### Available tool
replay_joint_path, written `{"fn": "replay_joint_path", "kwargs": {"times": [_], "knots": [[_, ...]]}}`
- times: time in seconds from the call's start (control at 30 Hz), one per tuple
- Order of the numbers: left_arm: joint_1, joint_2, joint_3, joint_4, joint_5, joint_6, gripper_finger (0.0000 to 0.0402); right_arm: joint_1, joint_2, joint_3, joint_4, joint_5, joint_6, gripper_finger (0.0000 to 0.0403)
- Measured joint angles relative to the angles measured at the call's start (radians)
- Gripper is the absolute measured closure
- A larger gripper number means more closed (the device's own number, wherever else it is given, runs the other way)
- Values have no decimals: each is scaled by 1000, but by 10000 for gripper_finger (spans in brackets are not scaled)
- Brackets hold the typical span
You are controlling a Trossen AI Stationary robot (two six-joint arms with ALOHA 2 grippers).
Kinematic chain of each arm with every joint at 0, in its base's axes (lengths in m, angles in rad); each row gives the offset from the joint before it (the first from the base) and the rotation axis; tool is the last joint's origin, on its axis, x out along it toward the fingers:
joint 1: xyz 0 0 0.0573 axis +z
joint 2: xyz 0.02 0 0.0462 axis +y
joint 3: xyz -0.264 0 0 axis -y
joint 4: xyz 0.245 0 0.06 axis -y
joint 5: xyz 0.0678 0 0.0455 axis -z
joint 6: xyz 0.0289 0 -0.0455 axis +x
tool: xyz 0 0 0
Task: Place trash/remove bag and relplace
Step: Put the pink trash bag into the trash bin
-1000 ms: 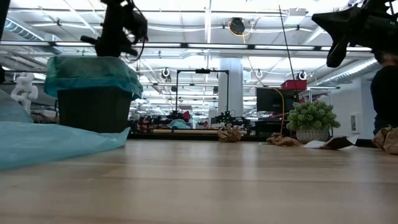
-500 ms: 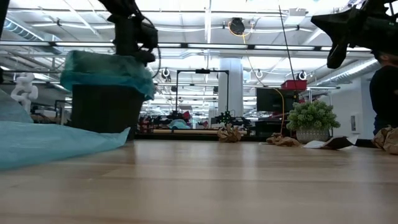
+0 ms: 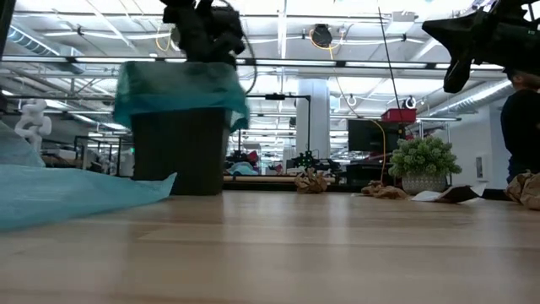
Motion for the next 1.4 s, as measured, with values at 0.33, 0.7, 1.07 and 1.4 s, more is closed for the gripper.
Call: {"fn": "replay_joint_path", "kwargs": {"times": [0.33, 0.7, 1.07, 1.4], "knots": [[-143, 0, 2, 187, 97, -116, 401, 0, 0, 12, 10, 0, 26, 403], [-152, 0, 9, 187, 72, -85, 363, 0, 0, 131, 7, 0, 19, 403], [-136, 0, 9, 80, 25, -5, 268, 0, 142, 304, 5, 3, -61, 403], [-106, 0, 10, -80, -102, 79, 260, 0, 525, 600, -331, -52, -54, 403]]}}
